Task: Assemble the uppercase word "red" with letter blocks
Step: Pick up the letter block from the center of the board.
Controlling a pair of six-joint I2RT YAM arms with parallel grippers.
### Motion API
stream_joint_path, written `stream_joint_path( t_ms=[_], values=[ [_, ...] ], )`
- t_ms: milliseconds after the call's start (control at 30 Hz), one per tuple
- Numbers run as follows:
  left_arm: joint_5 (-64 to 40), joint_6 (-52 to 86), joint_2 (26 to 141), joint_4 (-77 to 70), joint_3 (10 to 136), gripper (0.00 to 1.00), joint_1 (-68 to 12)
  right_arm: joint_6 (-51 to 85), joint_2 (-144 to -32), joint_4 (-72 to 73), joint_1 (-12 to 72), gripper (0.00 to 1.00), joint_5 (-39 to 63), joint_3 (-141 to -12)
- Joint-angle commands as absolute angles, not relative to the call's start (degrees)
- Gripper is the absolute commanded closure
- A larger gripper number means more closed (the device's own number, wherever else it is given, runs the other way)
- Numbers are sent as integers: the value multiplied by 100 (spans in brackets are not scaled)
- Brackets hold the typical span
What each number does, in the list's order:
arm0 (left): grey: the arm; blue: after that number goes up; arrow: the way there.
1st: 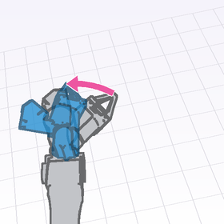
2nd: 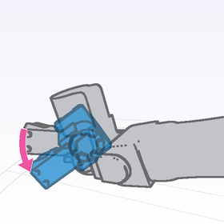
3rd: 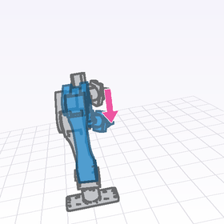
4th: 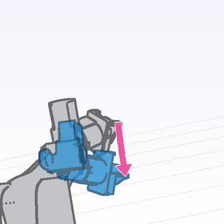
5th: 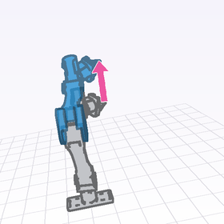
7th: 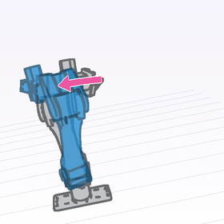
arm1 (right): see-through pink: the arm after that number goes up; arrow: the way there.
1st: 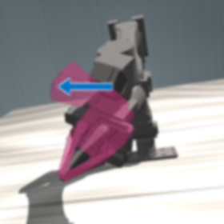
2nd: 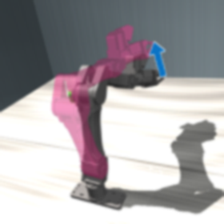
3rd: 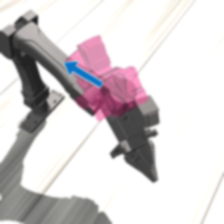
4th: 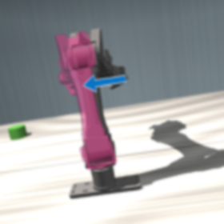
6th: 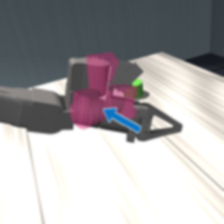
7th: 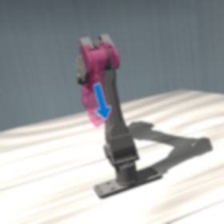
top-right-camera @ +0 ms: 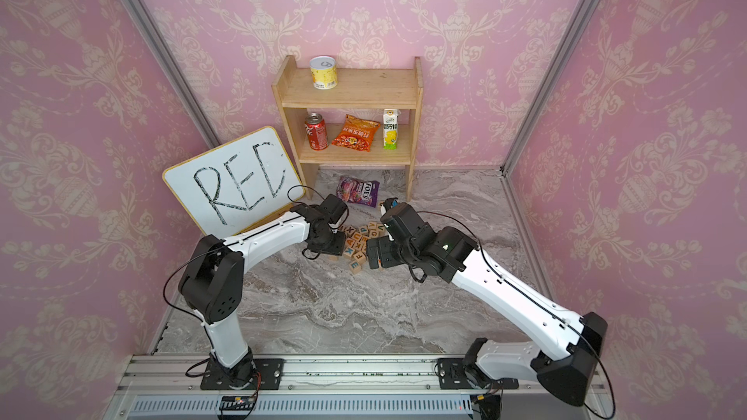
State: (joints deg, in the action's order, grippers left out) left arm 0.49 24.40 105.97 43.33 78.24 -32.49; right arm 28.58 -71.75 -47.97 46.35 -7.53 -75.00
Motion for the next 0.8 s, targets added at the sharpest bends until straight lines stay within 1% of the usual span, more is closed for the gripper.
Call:
stream_joint_path(
  t_ms=[0,333,767],
  values=[
    [18,2591,10725,4246,7887,44,-3287,2868,-7198,-4943,4668,0,-912,-7383],
    [90,2696,10966,4077,7847,47,-3287,2776,-7310,-4974,4668,0,-953,-7364],
    [141,2681,11119,4021,7783,49,-3278,2683,-7427,-5019,4656,0,-1034,-7365]
  ],
)
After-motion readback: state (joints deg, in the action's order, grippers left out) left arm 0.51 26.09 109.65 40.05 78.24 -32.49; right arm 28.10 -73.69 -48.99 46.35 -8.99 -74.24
